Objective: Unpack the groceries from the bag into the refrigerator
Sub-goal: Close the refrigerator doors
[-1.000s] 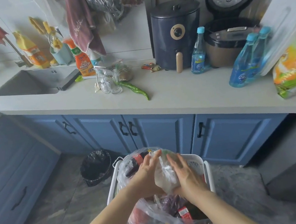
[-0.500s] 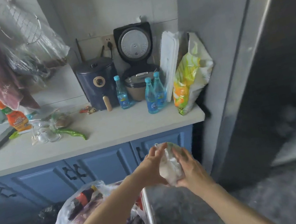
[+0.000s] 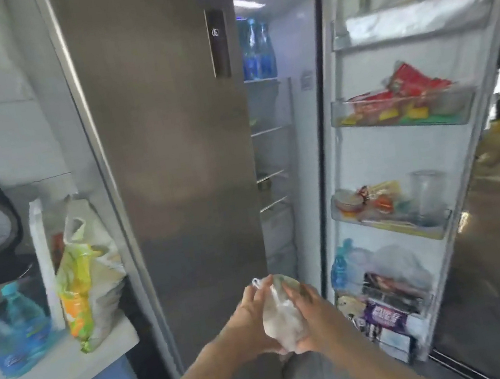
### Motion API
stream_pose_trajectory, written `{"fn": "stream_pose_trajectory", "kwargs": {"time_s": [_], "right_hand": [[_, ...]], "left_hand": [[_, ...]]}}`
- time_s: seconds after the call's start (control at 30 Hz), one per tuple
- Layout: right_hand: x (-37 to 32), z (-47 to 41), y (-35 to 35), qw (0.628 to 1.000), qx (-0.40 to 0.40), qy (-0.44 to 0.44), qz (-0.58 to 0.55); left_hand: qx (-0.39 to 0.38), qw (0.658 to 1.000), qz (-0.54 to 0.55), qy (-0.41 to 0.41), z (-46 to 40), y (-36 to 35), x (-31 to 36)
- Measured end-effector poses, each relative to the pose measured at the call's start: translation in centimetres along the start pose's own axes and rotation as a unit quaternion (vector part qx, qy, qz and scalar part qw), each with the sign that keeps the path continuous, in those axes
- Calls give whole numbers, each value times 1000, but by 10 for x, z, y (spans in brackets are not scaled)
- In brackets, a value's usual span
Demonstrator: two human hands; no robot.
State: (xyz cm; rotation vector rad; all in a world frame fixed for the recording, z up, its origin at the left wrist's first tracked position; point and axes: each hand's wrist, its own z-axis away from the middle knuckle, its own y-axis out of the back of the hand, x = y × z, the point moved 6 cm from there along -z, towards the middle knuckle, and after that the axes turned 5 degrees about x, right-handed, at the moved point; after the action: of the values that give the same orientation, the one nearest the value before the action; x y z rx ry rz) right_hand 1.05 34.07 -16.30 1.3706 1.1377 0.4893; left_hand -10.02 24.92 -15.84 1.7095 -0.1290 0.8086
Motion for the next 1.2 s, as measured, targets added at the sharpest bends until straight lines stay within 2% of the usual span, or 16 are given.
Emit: {"fn": "stream_pose_trajectory", "kwargs": {"time_s": [0.17,0.4,0.53,0.63,0.8,0.9,1.0,1.2], "right_hand": [[73,-53,60,997,69,-18,11],[146,-156,108,996,66,-54,40],[177,-229,124,996,72,-56,15],[197,-278,130,996,77,-53,14],[226,-343,133,995,63,-34,-65],[236,-384,130,996,49,-25,-64],[247,-432,127,998,34,-6,-57],[262,-537,126,998,23,46,-47]], "left_hand": [[-8,999,-19,-50,-103,3,57],[-3,996,-22,-87,-245,18,88],[7,994,-23,-104,-320,31,95],[5,995,-21,-97,-371,41,93],[15,997,-31,-65,-440,46,79],[20,997,-52,-60,-479,50,69],[26,999,-31,-16,-521,59,53],[89,996,-2,27,-596,86,30]]}}
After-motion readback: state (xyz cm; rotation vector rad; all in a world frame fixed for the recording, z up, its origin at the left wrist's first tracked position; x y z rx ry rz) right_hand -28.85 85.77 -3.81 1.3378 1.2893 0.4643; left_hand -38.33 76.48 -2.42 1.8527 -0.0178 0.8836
